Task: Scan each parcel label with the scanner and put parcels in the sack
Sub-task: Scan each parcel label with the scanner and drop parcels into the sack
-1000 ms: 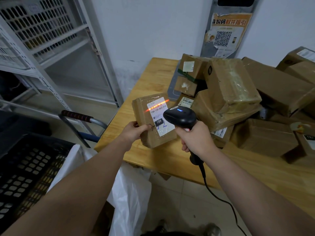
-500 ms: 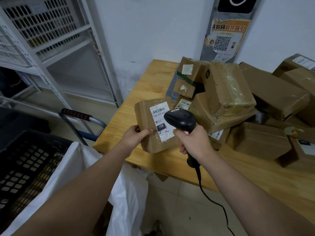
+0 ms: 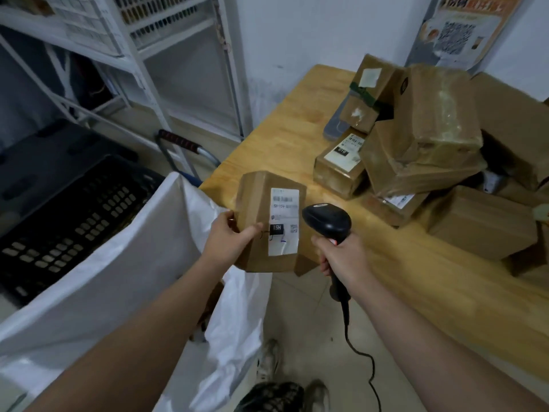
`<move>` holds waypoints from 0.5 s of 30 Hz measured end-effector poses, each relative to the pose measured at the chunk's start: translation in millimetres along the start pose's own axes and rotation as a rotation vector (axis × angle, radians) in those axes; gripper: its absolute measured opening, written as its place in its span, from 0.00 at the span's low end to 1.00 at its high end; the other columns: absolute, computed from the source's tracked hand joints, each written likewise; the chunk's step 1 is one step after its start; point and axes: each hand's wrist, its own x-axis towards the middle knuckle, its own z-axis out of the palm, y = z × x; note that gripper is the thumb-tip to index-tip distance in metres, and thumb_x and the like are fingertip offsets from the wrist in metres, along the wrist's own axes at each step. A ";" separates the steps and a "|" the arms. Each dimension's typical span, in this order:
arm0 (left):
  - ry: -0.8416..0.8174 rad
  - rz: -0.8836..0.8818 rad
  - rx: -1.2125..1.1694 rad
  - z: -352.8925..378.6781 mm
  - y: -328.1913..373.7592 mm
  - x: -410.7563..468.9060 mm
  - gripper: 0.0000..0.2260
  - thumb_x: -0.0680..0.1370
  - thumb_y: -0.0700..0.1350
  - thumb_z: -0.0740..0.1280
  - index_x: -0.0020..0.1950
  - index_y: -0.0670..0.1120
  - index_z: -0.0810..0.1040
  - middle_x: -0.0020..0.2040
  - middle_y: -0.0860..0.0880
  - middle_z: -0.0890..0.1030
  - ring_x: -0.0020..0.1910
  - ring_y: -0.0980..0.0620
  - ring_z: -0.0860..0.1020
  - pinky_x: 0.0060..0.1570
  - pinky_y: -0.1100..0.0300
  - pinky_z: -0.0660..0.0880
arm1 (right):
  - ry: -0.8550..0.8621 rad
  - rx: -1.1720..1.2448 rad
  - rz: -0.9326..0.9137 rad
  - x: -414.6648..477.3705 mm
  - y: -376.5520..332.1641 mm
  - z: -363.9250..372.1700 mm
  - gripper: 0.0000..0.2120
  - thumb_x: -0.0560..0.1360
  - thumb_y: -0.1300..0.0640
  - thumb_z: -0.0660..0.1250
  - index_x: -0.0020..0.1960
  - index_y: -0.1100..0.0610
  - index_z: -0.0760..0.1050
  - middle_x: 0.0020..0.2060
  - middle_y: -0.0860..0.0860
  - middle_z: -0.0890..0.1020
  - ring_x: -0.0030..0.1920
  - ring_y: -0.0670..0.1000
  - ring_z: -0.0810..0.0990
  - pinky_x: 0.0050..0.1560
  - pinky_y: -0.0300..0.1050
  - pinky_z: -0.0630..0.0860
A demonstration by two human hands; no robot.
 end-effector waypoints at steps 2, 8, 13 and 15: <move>0.071 -0.023 0.045 -18.6 -19.3 -9.5 0.19 0.73 0.49 0.74 0.56 0.48 0.68 0.45 0.57 0.74 0.43 0.60 0.76 0.37 0.64 0.74 | -0.040 0.003 0.018 -9.5 5.1 15.4 0.10 0.75 0.56 0.70 0.49 0.64 0.76 0.26 0.52 0.77 0.22 0.47 0.76 0.25 0.40 0.73; 0.153 -0.122 0.415 -87.3 -66.0 -24.8 0.35 0.64 0.59 0.76 0.63 0.46 0.66 0.57 0.49 0.70 0.55 0.47 0.74 0.52 0.46 0.79 | -0.114 -0.004 0.021 -32.7 10.5 66.4 0.08 0.75 0.56 0.69 0.43 0.62 0.75 0.25 0.52 0.77 0.21 0.45 0.75 0.24 0.36 0.71; 0.120 -0.119 0.675 -116.2 -100.1 -31.2 0.36 0.67 0.61 0.74 0.66 0.44 0.65 0.61 0.45 0.68 0.62 0.43 0.70 0.61 0.46 0.72 | -0.110 -0.027 0.056 -41.1 22.2 112.6 0.12 0.73 0.57 0.70 0.33 0.59 0.73 0.24 0.52 0.76 0.23 0.48 0.77 0.29 0.40 0.73; 0.122 -0.130 0.743 -120.7 -115.0 -29.1 0.37 0.68 0.62 0.73 0.68 0.43 0.64 0.63 0.43 0.68 0.64 0.41 0.69 0.62 0.46 0.70 | -0.110 -0.035 0.079 -45.7 31.9 130.8 0.11 0.72 0.56 0.70 0.34 0.60 0.74 0.24 0.52 0.77 0.24 0.49 0.78 0.30 0.42 0.74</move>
